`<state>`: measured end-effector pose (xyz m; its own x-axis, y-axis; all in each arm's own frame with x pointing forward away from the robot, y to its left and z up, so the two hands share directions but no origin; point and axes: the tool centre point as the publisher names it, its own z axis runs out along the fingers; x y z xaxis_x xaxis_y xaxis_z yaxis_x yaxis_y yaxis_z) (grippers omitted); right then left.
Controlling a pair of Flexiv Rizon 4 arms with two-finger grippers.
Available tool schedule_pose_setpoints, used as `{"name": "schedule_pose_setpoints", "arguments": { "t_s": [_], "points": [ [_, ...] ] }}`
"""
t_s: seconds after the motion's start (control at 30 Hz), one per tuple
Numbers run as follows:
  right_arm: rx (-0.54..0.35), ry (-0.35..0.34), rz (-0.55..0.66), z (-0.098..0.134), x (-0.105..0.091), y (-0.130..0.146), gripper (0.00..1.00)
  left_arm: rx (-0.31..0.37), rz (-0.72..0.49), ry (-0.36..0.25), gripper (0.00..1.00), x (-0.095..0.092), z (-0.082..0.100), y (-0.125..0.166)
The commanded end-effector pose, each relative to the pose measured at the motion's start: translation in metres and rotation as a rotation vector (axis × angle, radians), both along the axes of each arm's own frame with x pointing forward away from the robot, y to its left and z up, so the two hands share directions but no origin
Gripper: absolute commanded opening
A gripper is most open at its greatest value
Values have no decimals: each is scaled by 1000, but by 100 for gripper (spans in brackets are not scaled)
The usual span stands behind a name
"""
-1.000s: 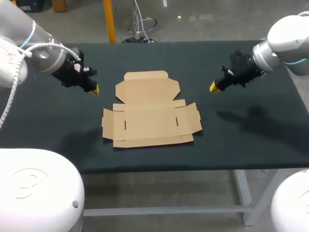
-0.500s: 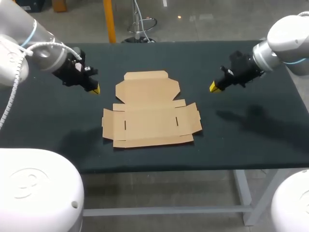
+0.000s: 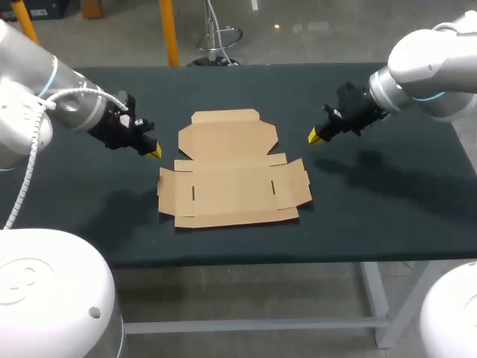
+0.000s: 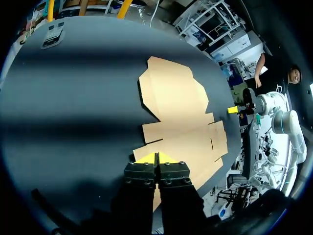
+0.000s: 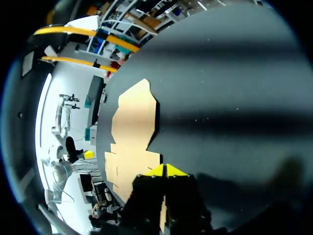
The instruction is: Assemble the packaging by folding the flat box into shape, placing the metal phone stand inside, and closing the box properly
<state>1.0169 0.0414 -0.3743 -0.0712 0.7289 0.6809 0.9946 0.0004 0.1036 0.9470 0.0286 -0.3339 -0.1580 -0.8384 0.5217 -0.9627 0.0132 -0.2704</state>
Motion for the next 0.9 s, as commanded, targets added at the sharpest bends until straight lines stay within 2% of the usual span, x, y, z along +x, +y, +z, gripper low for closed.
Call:
{"name": "schedule_pose_setpoints", "arguments": {
  "t_s": [0.03, 0.37, 0.67, 0.9],
  "points": [
    [1, 32, 28, -7, 10, 5, 0, -13, -31, 41, 0, 19, -13, 1],
    [17, 74, 56, -21, 10, 21, 0, -45, -41, 80, 0, 24, -28, 4],
    [29, 82, 56, -31, -4, 30, 0, -69, -40, 109, 0, 24, -40, 6],
    [31, 80, 71, -34, -14, 32, 0, -81, -46, 121, 0, 25, -43, 6]
  ]
}}
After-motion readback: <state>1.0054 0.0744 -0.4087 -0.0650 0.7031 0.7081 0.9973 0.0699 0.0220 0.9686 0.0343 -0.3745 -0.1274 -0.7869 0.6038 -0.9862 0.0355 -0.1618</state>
